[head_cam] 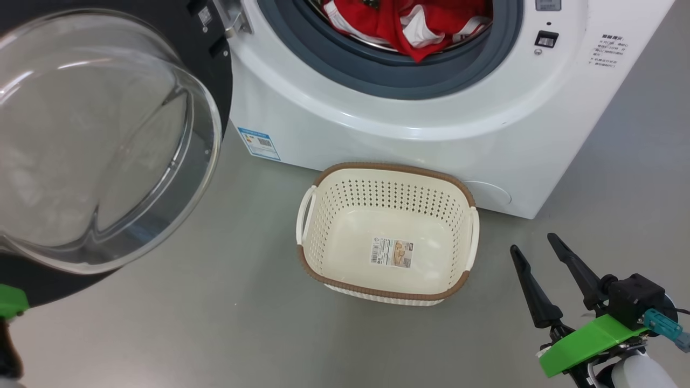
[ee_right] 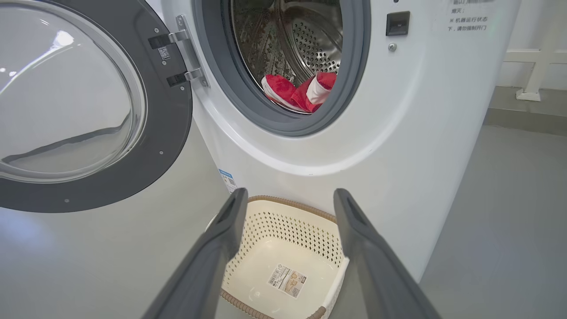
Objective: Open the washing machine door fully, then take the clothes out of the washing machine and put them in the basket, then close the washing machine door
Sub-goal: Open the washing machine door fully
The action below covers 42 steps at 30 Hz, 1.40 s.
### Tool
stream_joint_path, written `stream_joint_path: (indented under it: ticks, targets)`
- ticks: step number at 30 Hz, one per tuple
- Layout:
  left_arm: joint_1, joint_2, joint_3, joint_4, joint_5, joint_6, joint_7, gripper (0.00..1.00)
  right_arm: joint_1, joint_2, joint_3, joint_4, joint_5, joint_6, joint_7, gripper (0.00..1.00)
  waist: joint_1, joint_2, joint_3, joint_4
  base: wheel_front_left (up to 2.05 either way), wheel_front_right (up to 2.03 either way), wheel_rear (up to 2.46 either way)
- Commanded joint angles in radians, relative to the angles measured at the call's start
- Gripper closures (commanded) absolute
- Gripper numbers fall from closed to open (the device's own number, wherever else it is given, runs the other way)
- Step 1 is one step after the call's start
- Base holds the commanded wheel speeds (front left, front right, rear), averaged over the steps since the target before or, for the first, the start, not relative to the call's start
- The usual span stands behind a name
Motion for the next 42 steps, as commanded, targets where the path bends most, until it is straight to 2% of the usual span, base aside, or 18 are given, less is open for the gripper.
stream_joint_path:
  ticks: [1,3,4,5,6,7,15,21,42]
  targets:
    - [0.02,0.047,0.027,-0.034,-0.006,-0.009,-0.005,1.0,-0.002,0.0,0.021,-0.021,-0.004,0.002,-0.012,0.0,0.0,0.0,-0.006,0.002,0.0,0.0,0.0]
    - [0.046,0.031,0.027,-0.059,-0.017,-0.013,-0.005,0.67,0.0,0.003,0.02,-0.021,-0.004,0.002,-0.012,0.0,0.0,0.0,-0.015,0.001,0.0,0.0,0.0]
    - [0.06,0.024,0.027,-0.075,-0.022,-0.015,-0.005,0.56,0.001,0.004,0.02,-0.021,-0.004,0.002,-0.012,0.0,0.0,0.0,-0.019,0.0,0.0,0.0,0.0]
    - [0.076,0.015,0.027,-0.092,-0.029,-0.016,-0.005,0.4,0.003,0.005,0.02,-0.021,-0.003,0.002,-0.012,0.0,0.0,0.0,-0.025,-0.001,0.0,0.0,0.0]
    - [0.094,0.008,0.024,-0.107,-0.035,-0.017,-0.005,0.07,0.005,0.007,0.019,-0.022,-0.003,0.002,-0.012,0.0,0.0,0.0,-0.028,-0.002,0.0,0.0,0.0]
    - [0.111,0.001,0.021,-0.124,-0.038,-0.018,-0.005,0.0,0.006,0.007,0.018,-0.023,-0.002,0.002,-0.012,0.0,0.0,0.0,-0.031,-0.004,0.0,0.0,0.0]
    - [0.247,-0.055,-0.078,-0.285,-0.084,-0.019,-0.005,0.0,0.015,0.011,0.006,-0.029,-0.002,0.002,-0.012,0.0,0.0,0.0,-0.05,-0.025,0.0,0.0,0.0]
    - [0.329,-0.08,-0.194,-0.364,-0.106,-0.019,-0.005,0.0,0.017,0.023,-0.011,-0.031,-0.003,0.002,-0.012,0.0,0.0,0.0,-0.061,-0.076,0.0,0.0,0.0]
    - [0.435,-0.054,-0.389,-0.458,-0.174,-0.019,-0.005,0.0,0.042,0.056,-0.064,-0.039,-0.005,0.002,-0.012,0.0,0.0,0.0,-0.089,-0.288,0.0,0.0,0.0]
